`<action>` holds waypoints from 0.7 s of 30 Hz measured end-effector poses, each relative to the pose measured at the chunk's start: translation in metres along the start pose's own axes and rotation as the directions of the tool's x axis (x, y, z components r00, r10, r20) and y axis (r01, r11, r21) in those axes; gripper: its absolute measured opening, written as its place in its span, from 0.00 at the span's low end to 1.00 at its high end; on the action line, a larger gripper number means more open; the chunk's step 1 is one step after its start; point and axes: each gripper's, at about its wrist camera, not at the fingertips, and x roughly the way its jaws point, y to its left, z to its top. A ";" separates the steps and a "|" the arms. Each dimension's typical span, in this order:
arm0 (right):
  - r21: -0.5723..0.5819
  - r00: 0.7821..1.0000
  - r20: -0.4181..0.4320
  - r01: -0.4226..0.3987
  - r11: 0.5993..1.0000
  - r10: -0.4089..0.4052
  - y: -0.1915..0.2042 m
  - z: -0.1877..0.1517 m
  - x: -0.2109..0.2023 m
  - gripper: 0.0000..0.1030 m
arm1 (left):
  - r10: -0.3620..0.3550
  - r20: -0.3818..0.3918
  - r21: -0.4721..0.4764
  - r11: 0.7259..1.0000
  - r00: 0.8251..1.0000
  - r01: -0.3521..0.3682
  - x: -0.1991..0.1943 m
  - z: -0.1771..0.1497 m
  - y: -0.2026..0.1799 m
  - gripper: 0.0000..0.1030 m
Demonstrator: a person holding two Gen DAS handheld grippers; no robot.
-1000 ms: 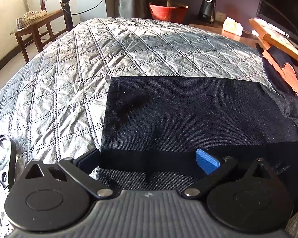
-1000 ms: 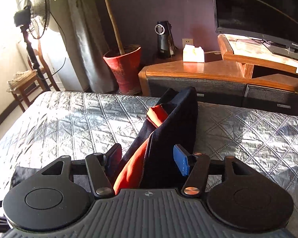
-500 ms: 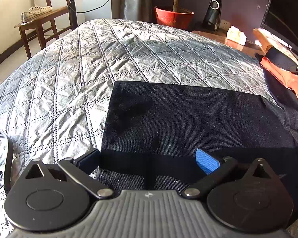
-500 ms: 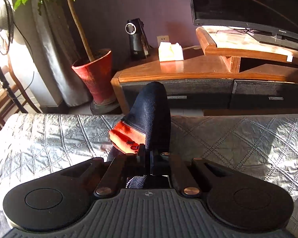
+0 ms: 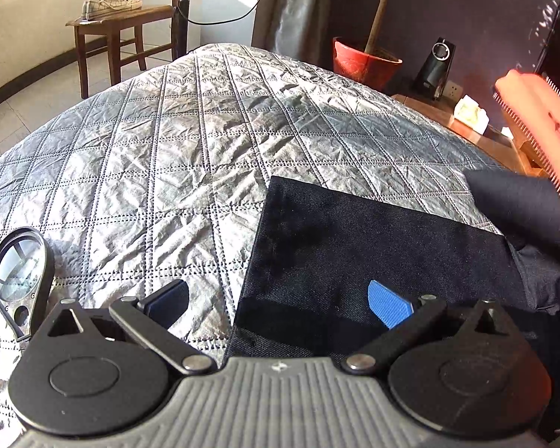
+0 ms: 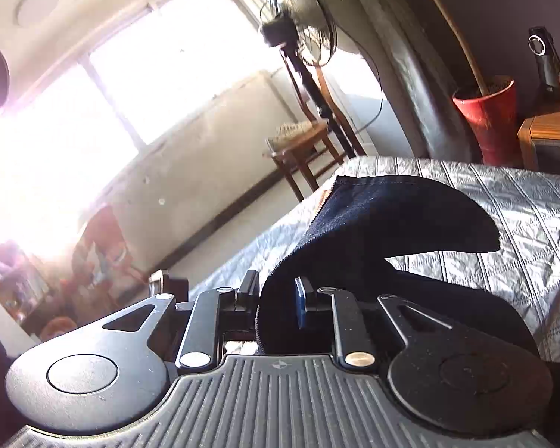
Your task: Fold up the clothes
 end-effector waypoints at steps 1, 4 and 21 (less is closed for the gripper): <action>-0.063 0.990 -0.092 0.101 0.993 -0.107 0.009 -0.012 0.012 0.36 | 0.008 0.006 -0.021 1.000 1.000 -0.008 -0.001 0.001 0.005 0.99; -0.114 0.963 -0.140 0.216 0.970 -0.231 0.030 -0.042 0.025 0.37 | 0.040 0.016 -0.087 0.995 0.999 -0.038 -0.002 0.006 0.023 0.99; -0.328 0.954 -0.092 0.243 0.913 -0.287 0.129 -0.066 0.161 0.45 | 0.261 0.162 -0.311 0.929 0.952 -0.202 -0.035 0.022 0.089 0.99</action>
